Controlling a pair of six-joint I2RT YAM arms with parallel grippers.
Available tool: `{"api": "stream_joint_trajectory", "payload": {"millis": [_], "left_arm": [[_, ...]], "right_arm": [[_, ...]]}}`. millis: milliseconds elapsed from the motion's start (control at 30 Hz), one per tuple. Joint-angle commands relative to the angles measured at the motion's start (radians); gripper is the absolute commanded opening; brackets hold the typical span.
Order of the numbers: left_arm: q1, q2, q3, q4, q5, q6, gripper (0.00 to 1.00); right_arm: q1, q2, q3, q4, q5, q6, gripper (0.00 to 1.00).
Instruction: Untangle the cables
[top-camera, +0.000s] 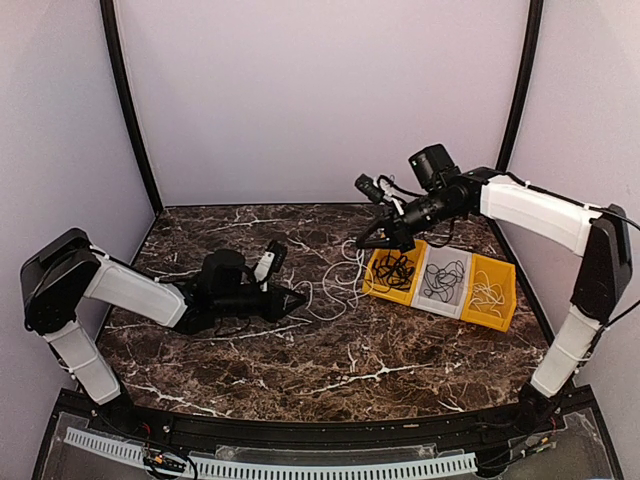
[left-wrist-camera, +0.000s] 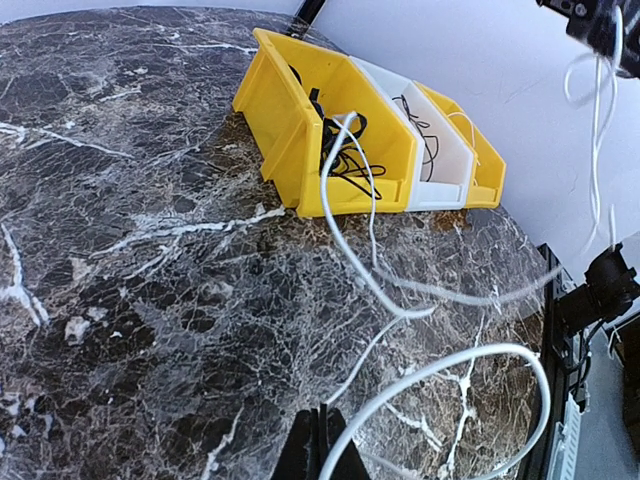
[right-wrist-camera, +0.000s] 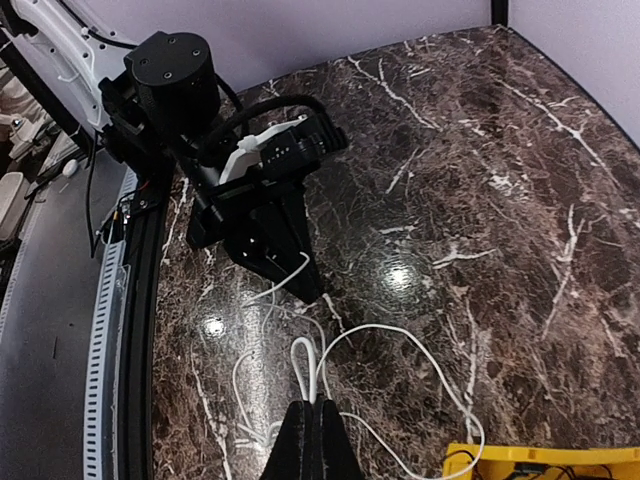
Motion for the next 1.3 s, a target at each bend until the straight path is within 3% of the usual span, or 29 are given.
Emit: {"api": "stream_joint_trajectory", "payload": {"millis": [0, 367, 933, 1267], "left_arm": [[-0.024, 0.032, 0.045, 0.069, 0.012, -0.056, 0.00], [-0.058, 0.096, 0.124, 0.112, 0.009, -0.089, 0.00], [-0.064, 0.131, 0.133, 0.101, -0.025, -0.102, 0.00], [-0.067, 0.136, 0.141, 0.093, -0.037, -0.125, 0.00]], "right_arm": [[0.064, 0.099, 0.078, -0.017, -0.065, 0.038, 0.00], [0.124, 0.237, 0.164, -0.017, -0.078, 0.118, 0.03], [0.145, 0.253, 0.100, -0.047, -0.098, 0.115, 0.58], [0.165, 0.314, 0.118, -0.045, -0.151, 0.168, 0.68]]}}
